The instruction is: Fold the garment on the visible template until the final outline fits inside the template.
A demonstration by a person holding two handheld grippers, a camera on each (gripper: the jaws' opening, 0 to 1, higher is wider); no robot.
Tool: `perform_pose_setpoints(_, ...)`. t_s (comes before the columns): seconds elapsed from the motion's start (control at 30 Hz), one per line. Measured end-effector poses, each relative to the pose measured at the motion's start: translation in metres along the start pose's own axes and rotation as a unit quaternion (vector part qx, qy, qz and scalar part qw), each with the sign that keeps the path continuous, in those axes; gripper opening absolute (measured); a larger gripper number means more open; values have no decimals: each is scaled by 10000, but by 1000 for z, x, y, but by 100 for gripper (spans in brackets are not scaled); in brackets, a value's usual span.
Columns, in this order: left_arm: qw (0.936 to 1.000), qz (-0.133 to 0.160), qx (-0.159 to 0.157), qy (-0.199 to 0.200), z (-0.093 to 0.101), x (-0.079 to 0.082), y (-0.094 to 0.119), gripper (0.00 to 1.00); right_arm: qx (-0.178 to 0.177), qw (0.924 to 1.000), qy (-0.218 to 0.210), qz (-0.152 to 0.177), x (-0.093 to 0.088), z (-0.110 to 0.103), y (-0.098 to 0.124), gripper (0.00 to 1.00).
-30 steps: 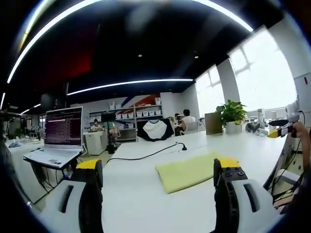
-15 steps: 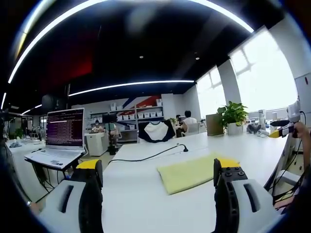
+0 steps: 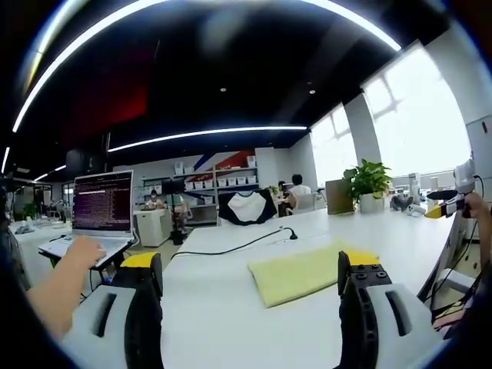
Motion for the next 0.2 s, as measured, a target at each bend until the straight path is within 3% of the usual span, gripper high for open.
perform_pose_setpoints(0.2,10000,-7,-15,13,0,0,0,100,-93,9999,-111,-28,-1,3,-1,100)
Point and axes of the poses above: the point that each gripper's makers call its tool centre point, and the gripper's own axes: y roughly backward along the fingers, z roughly to its right, x roughly out of its top, the point moved 6 cm from there along y, roughly backward along the fingers, and after that the axes turned 8 degrees about -x, right-handed, at the moved point
